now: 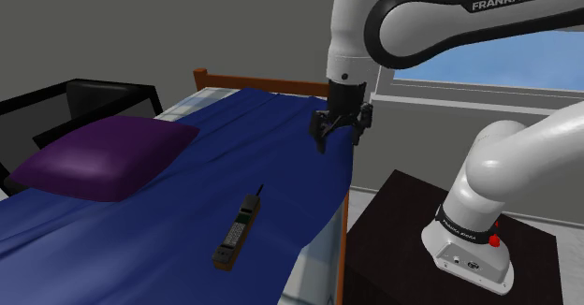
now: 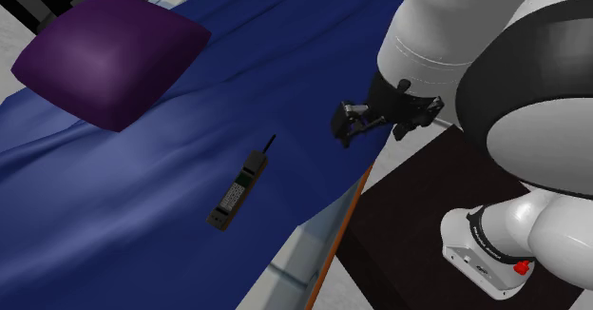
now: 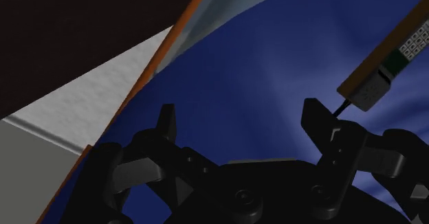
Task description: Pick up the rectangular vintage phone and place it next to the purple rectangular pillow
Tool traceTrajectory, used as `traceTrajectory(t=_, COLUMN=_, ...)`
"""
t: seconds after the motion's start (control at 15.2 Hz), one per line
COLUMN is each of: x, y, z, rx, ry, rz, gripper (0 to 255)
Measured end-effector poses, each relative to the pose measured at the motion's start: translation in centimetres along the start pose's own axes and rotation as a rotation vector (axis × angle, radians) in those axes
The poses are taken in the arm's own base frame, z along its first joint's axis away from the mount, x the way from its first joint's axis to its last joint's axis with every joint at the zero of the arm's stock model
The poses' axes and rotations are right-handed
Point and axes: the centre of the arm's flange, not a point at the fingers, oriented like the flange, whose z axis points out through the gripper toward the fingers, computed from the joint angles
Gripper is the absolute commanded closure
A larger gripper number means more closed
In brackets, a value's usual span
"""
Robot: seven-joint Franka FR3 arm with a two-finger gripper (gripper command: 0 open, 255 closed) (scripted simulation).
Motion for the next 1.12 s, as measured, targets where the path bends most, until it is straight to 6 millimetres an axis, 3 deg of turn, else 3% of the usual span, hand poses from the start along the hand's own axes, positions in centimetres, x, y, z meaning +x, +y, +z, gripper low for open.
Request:
traceTrajectory(t=0.66, x=-1.4, y=-12.0, z=6.0, rx=-0.023, ry=0.033, rz=0.296, gripper=0)
traceTrajectory(t=1.12, x=-0.2, y=-20.0, z=11.2, rx=-0.042, ry=0.039, rz=0.497, gripper=0)
